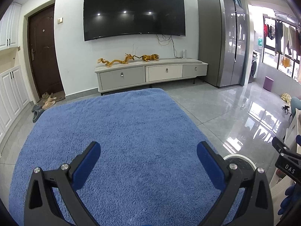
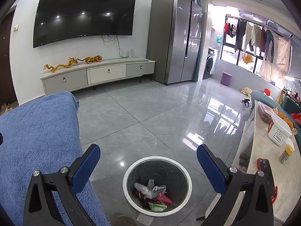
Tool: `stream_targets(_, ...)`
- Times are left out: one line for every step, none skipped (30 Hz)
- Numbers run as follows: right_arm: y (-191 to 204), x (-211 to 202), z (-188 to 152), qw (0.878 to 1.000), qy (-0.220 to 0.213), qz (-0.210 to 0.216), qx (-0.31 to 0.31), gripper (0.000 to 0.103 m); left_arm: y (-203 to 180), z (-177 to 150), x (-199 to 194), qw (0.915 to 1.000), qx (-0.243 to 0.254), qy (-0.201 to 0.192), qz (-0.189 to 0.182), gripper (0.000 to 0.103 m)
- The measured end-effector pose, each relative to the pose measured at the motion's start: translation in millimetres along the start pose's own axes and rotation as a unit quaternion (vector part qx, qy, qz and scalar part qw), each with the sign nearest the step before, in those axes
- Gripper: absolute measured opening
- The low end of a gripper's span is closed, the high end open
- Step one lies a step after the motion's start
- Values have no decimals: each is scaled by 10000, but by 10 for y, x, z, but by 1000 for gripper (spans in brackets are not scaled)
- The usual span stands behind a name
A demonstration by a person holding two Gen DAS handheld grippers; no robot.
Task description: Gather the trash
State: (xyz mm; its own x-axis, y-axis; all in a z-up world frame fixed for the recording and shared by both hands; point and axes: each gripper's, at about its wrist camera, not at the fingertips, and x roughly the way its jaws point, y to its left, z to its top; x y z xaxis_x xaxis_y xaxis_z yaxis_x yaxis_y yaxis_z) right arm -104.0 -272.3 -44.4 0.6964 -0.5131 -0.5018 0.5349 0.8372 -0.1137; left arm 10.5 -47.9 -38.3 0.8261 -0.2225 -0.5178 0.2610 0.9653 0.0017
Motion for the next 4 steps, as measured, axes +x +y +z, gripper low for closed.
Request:
stream_targets(3,4,-1,10000,6,-6,-10,103,2,-3,3,10000,-6,10,-6,103)
stream_targets(14,17,-1,10000,11,-10,-17,103,4,-3,6,10000,-11,18,-13,103)
stream_targets(14,26,-2,10000,18,-12,-20,103,10,-7,9,10000,-18,24,-23,103)
stream_targets(15,30,-2,10000,24,-14,-19,103,12,-8,12,10000,-24,33,-35,103)
